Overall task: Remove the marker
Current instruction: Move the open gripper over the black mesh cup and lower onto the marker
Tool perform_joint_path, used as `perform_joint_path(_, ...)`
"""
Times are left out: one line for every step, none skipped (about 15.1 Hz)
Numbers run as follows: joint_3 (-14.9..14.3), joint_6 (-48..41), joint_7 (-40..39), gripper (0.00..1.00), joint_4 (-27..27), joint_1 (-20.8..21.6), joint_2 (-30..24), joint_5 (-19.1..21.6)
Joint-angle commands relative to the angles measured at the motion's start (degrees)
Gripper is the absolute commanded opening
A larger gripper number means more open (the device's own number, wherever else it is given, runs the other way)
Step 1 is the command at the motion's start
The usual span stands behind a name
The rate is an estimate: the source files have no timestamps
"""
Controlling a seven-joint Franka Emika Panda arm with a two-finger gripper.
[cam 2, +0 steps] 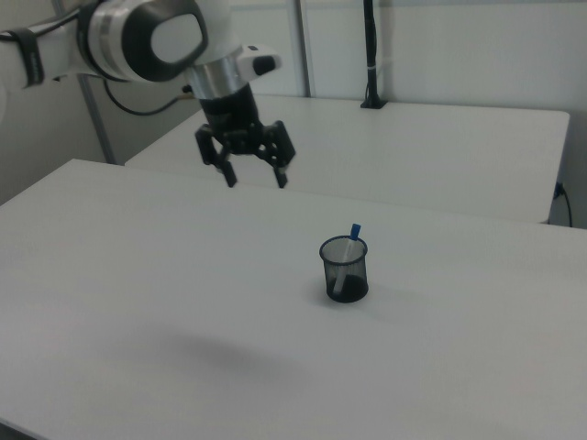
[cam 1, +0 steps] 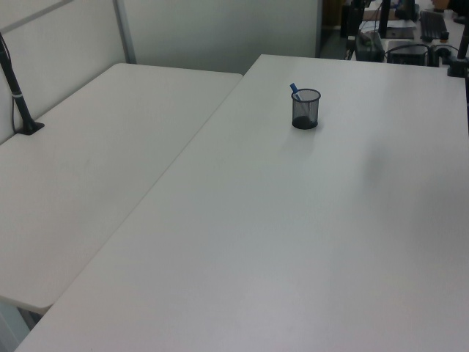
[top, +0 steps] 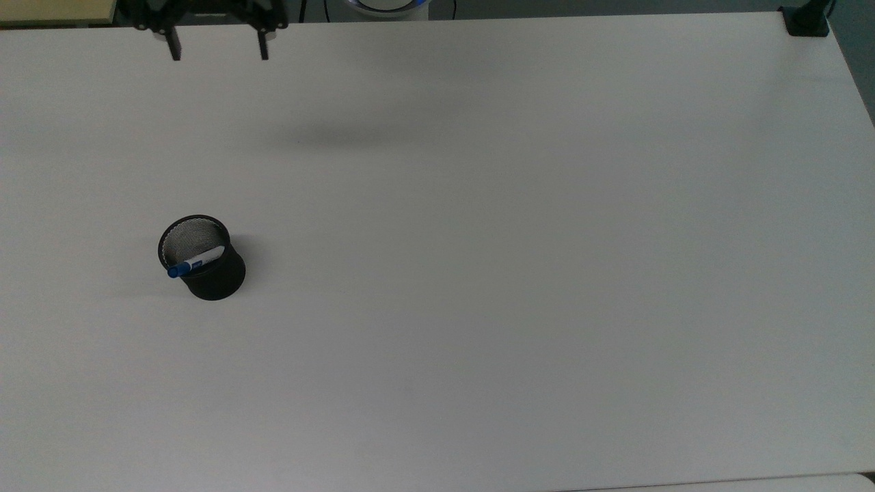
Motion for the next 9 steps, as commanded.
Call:
perform_joint_path(0.0,13.1,-1.2,1.00,-4.5,-3.5,2.1,-1.3)
perform_joint_path(0.0,18.5,-0.1,1.00,-5.3,-4.8,3.7,-1.3)
perform_joint_path(0.0,21.9,1.5,1.00,-5.8,-5.4,5.4,-1.3)
perform_joint_path(0.0,25.7,3.3,1.00,-5.9,-5.7,7.2,-1.3)
perform_joint_path(0.0,29.5,5.0,1.00,-5.9,-6.0,9.1,-1.3)
perform_joint_path(0.0,33.0,7.2,1.00,-5.8,-6.1,11.0,-1.3)
perform_joint_path(0.0,36.6,9.7,1.00,-5.8,-6.0,12.7,-1.2)
perform_joint_path(0.0,40.5,12.4,1.00,-5.8,-6.0,14.5,-1.0)
perform_joint_path(0.0,44.5,14.8,1.00,-5.8,-5.8,16.2,-1.0)
